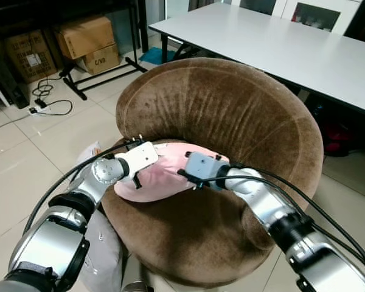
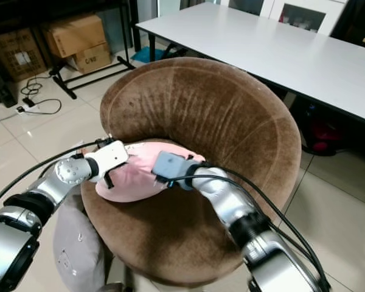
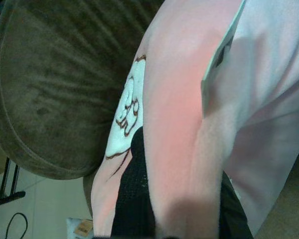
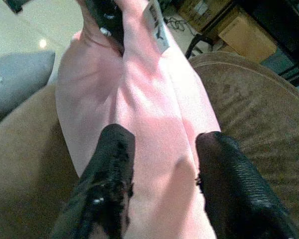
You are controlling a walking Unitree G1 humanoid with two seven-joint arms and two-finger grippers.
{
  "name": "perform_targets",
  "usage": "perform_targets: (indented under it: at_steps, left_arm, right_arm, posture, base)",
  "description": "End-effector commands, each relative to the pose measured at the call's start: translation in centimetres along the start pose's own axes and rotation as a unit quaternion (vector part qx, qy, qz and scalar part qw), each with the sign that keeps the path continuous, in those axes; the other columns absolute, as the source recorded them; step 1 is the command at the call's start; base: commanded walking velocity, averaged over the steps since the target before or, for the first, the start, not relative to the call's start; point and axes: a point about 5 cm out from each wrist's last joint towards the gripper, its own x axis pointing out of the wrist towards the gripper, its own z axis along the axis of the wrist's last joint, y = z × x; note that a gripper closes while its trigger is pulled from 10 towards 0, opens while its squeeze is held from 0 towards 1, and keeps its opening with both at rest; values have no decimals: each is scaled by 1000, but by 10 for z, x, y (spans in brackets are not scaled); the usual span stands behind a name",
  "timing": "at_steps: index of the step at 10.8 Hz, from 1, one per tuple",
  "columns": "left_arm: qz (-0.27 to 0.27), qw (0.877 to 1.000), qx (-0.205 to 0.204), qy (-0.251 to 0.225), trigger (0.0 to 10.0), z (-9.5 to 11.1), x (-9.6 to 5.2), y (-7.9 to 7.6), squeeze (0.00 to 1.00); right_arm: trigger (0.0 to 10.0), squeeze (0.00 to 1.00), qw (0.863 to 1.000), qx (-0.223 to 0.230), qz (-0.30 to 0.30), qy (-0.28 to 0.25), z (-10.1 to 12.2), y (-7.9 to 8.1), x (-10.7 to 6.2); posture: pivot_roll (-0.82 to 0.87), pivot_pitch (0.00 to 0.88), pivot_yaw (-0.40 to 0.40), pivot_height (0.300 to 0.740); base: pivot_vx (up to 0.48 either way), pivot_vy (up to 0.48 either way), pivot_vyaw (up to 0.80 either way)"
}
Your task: Move the pillow to the sofa from floor
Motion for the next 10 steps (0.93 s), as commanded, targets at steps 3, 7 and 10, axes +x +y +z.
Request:
perform_targets:
  at_steps: [3,7,10]
  left_arm:
    - [-27,999,12,-17,0,6,4,-12,0]
    - [-44,998,23,-36,0,11,6,-19,0]
    - [-55,996,36,-62,0,17,4,-26,0]
  right_arm:
    - [10000,1000,995,-91,-6,27,3,-4,13]
    - [10000,0,985,-167,-15,45,8,4,29]
    - [4510,0,978,-188,-50,81,4,5,35]
  posture:
    - [-34,0,-33,740]
    - [-36,0,-34,740]
    - [-25,0,-38,740]
  base:
    - [0,0,0]
    - [0,0,0]
    - [0,0,0]
